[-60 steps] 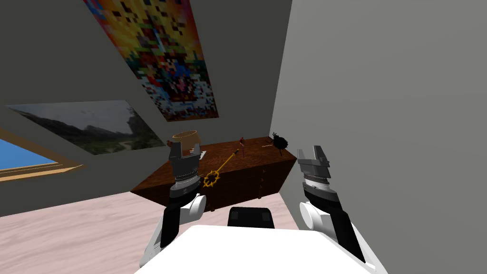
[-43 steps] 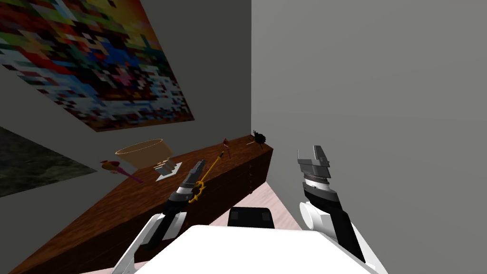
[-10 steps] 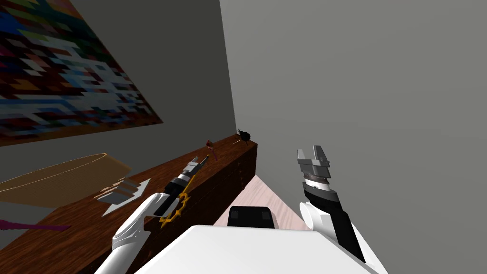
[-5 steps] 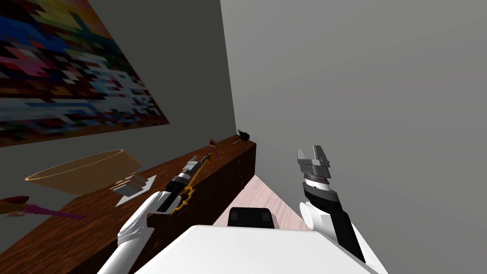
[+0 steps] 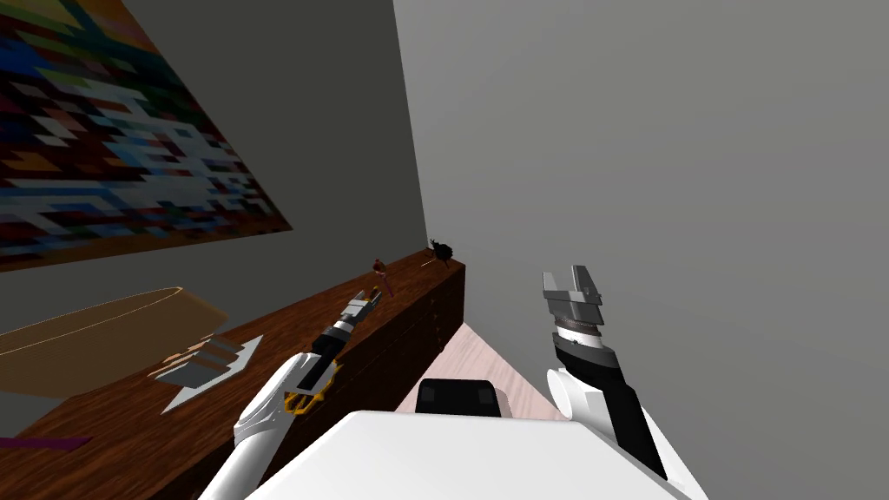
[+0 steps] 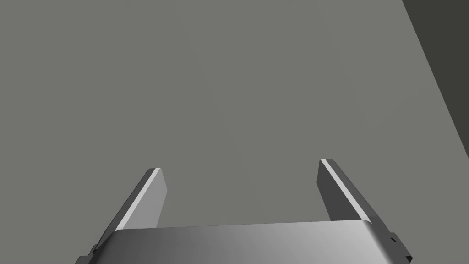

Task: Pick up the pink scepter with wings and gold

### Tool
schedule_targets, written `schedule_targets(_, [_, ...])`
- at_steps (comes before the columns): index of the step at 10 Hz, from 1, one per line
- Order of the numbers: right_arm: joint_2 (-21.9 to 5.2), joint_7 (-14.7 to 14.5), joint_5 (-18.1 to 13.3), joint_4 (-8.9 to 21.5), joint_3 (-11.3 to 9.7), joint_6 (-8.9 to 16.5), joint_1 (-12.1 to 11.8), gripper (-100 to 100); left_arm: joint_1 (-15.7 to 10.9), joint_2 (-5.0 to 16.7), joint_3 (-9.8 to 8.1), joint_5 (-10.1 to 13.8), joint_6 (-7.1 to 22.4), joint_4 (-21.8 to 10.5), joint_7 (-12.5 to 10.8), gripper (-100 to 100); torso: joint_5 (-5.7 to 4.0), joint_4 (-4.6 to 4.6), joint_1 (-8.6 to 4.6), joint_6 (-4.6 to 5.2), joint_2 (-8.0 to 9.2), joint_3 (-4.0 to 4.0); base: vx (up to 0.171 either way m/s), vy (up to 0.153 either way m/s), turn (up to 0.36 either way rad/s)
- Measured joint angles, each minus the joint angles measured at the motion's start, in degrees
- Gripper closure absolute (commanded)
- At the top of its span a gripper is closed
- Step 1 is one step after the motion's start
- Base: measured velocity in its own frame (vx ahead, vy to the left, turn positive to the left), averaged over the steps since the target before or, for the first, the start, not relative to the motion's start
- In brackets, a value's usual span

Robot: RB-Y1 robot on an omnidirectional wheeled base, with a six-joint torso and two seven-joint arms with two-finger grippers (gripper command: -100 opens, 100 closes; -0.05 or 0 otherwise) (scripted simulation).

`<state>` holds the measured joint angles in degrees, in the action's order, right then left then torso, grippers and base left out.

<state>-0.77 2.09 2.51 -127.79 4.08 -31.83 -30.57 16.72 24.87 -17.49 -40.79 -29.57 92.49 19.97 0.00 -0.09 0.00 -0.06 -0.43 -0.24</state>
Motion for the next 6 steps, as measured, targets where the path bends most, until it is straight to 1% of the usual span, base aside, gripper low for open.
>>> schedule_targets(1, [0.0, 0.0, 0.0, 0.0, 0.0, 0.0, 0.0, 0, -0.6, -0.5, 0.29, -1.1, -0.6, -1.0, 0.4, -100, 0.0, -0.02, 0.01, 0.0, -0.09, -0.05, 0.158, 0.012, -0.064])
schedule_targets(2, [0.0, 0.0, 0.0, 0.0, 0.0, 0.0, 0.0, 0, -1.0, -1.2, 0.2, -1.9, -1.6, -2.4, 1.1, -100, 0.0, -0.04, 0.02, 0.0, -0.18, -0.1, 0.072, 0.006, -0.011])
schedule_targets(3, [0.0, 0.0, 0.0, 0.0, 0.0, 0.0, 0.0, 0, -1.0, -1.2, 0.18, -2.0, -1.9, -2.6, 1.3, 0, -0.01, 0.0, 0.0, -0.02, 0.05, 0.01, 0.013, 0.001, 0.002])
schedule_targets(4, [0.0, 0.0, 0.0, 0.0, 0.0, 0.0, 0.0, 0, -1.0, -1.2, 0.18, -2.0, -1.9, -2.6, 1.3, -100, -0.01, 0.05, -0.01, -0.02, 0.26, 0.14, 0.006, 0.0, -0.001])
schedule_targets(5, [0.0, 0.0, 0.0, 0.0, 0.0, 0.0, 0.0, 0, -1.1, -1.2, 0.18, -2.0, -1.9, -2.6, 1.3, 100, -0.01, 0.07, -0.02, -0.02, 0.35, 0.2, 0.0, 0.0, 0.0])
schedule_targets(6, [0.0, 0.0, 0.0, 0.0, 0.0, 0.0, 0.0, 0, -1.1, -1.2, 0.18, -2.0, -1.9, -2.6, 1.3, 100, -0.01, 0.08, -0.02, -0.02, 0.39, 0.22, 0.0, 0.0, 0.0])
